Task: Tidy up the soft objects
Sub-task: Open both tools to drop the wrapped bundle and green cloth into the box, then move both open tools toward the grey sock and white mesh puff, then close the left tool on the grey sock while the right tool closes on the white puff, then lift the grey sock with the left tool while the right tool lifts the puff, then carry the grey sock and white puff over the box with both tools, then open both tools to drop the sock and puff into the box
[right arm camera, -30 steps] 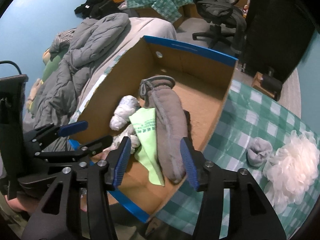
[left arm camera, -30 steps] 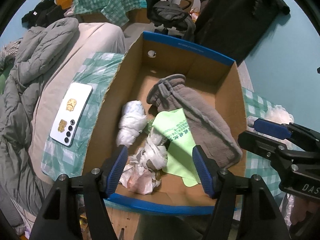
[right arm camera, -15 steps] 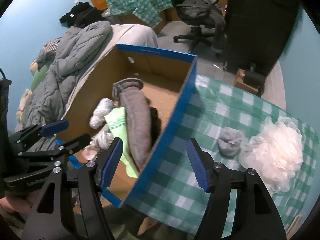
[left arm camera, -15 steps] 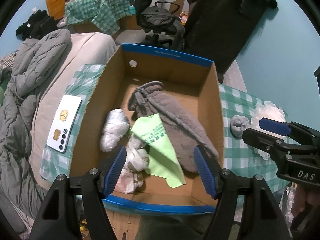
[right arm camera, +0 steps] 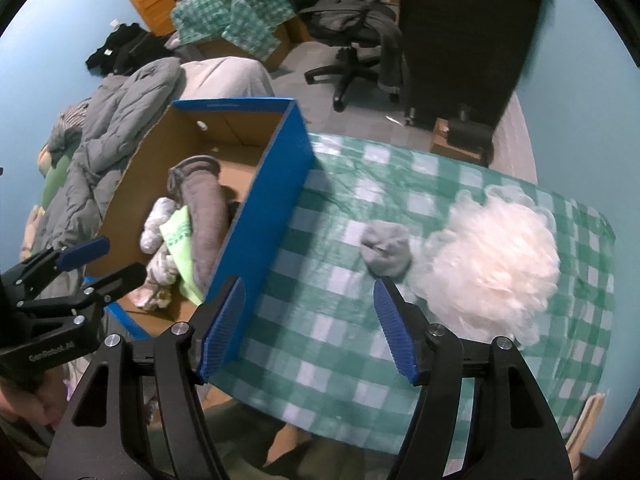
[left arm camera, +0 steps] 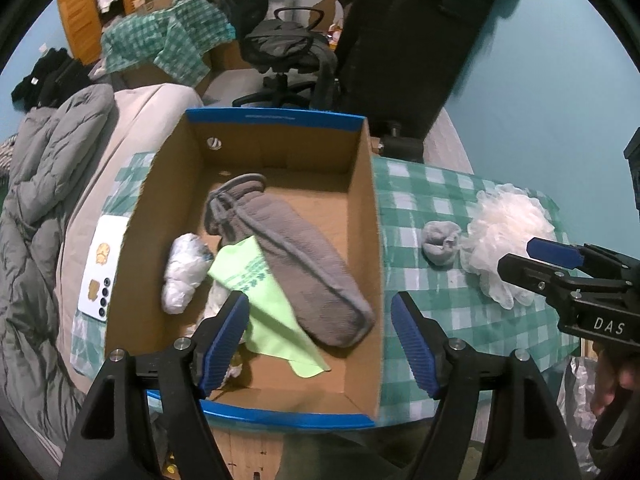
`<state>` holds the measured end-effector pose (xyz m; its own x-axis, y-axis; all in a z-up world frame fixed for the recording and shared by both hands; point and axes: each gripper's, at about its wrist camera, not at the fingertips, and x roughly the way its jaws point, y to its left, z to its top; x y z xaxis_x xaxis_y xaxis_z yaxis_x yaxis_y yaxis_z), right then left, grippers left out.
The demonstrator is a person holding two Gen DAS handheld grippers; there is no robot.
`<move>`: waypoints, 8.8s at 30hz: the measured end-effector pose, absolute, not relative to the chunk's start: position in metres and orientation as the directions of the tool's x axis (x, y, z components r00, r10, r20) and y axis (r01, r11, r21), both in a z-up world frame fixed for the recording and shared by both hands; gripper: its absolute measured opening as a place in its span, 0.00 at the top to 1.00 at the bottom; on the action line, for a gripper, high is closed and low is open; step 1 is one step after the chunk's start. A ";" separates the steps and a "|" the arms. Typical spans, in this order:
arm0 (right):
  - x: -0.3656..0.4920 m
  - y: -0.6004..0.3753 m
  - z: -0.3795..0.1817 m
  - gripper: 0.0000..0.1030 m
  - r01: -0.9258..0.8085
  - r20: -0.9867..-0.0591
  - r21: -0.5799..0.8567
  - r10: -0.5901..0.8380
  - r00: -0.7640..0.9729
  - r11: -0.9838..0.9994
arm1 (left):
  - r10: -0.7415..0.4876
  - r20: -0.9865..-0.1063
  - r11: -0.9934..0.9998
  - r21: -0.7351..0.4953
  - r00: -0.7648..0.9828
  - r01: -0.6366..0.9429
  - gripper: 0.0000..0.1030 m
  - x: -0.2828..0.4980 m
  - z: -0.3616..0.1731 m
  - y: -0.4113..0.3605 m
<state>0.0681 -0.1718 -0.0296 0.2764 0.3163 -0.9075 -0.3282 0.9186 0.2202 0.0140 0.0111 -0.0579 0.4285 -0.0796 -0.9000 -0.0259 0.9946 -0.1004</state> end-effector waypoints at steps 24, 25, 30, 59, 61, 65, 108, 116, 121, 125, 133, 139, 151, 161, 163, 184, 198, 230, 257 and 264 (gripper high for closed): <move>0.072 -0.283 -0.036 0.34 -0.167 -0.924 0.209 0.250 0.290 0.964 | -0.111 -0.912 0.992 -0.076 0.394 0.102 0.24 0.037 -0.061 -0.068; 0.073 -0.287 -0.037 0.34 -0.162 -0.926 0.205 0.245 0.288 0.965 | -0.112 -0.913 0.991 -0.075 0.393 0.106 0.24 0.039 -0.061 -0.071; 0.080 -0.303 -0.041 0.31 -0.140 -0.930 0.198 0.231 0.285 0.970 | -0.115 -0.919 0.990 -0.073 0.378 0.122 0.24 0.047 -0.065 -0.082; 0.153 -0.320 -0.113 0.18 -0.060 -0.969 0.215 0.221 0.115 0.975 | -0.103 -0.975 0.976 -0.061 0.199 0.208 0.22 0.123 -0.144 -0.135; 0.155 -0.318 -0.118 0.17 -0.064 -0.969 0.219 0.225 0.101 0.974 | -0.112 -0.976 0.976 -0.073 0.184 0.206 0.22 0.128 -0.151 -0.136; 0.158 -0.311 -0.129 0.10 -0.074 -0.971 0.224 0.229 0.068 0.972 | -0.111 -0.982 0.976 -0.080 0.151 0.201 0.22 0.136 -0.166 -0.140; 0.137 -0.329 -0.141 0.42 -0.116 -0.973 0.175 0.190 0.132 0.978 | -0.056 -0.991 0.946 -0.014 0.119 0.325 0.35 0.151 -0.197 -0.188; 0.129 -0.323 -0.134 0.44 -0.135 -0.970 0.167 0.188 0.157 0.977 | -0.057 -0.989 0.953 -0.012 0.139 0.302 0.69 0.144 -0.198 -0.182; 0.122 -0.322 -0.125 0.45 -0.159 -0.964 0.164 0.192 0.181 0.974 | -0.062 -0.986 0.955 -0.014 0.154 0.297 0.70 0.137 -0.190 -0.176; 0.118 -0.318 -0.117 0.45 -0.176 -0.960 0.162 0.196 0.198 0.971 | -0.066 -0.981 0.952 -0.007 0.184 0.306 0.71 0.125 -0.177 -0.173; 0.105 -0.315 -0.096 0.45 -0.206 -0.951 0.167 0.213 0.226 0.964 | -0.082 -0.970 0.960 -0.015 0.231 0.280 0.71 0.102 -0.147 -0.161; 0.095 -0.312 -0.078 0.45 -0.231 -0.944 0.165 0.221 0.245 0.959 | -0.093 -0.956 0.963 -0.015 0.278 0.270 0.71 0.092 -0.121 -0.151; 0.083 -0.306 -0.048 0.45 -0.248 -0.933 0.163 0.231 0.276 0.955 | -0.134 -0.933 0.976 -0.067 0.334 0.206 0.71 0.075 -0.077 -0.125; 0.073 -0.301 -0.028 0.45 -0.270 -0.919 0.177 0.257 0.298 0.946 | -0.138 -0.914 0.981 -0.074 0.382 0.177 0.71 0.060 -0.052 -0.104; 0.073 -0.298 -0.025 0.45 -0.277 -0.916 0.178 0.262 0.302 0.944 | -0.137 -0.913 0.984 -0.079 0.384 0.162 0.71 0.056 -0.049 -0.097; 0.080 -0.232 -0.010 0.45 -0.395 -0.901 0.194 0.322 0.289 0.898 | -0.094 -0.911 0.995 -0.093 0.401 0.020 0.71 0.031 -0.040 -0.023; 0.099 -0.174 -0.010 0.45 -0.480 -0.897 0.196 0.354 0.264 0.855 | -0.044 -0.915 0.995 -0.078 0.401 -0.069 0.71 0.028 -0.045 0.031; 0.146 -0.018 -0.057 0.45 -0.648 -0.939 0.161 0.318 0.132 0.745 | -0.011 -0.955 0.982 -0.067 0.297 -0.179 0.71 0.059 -0.107 0.105; 0.151 -0.010 -0.057 0.18 -0.700 -0.965 0.038 0.209 0.160 0.713 | 0.013 -0.962 0.980 -0.042 0.274 -0.196 0.47 0.053 -0.111 0.103; 0.140 -0.022 -0.034 0.18 -0.692 -0.949 0.054 0.253 0.190 0.720 | 0.024 -0.948 0.983 -0.035 0.316 -0.180 0.42 0.046 -0.087 0.098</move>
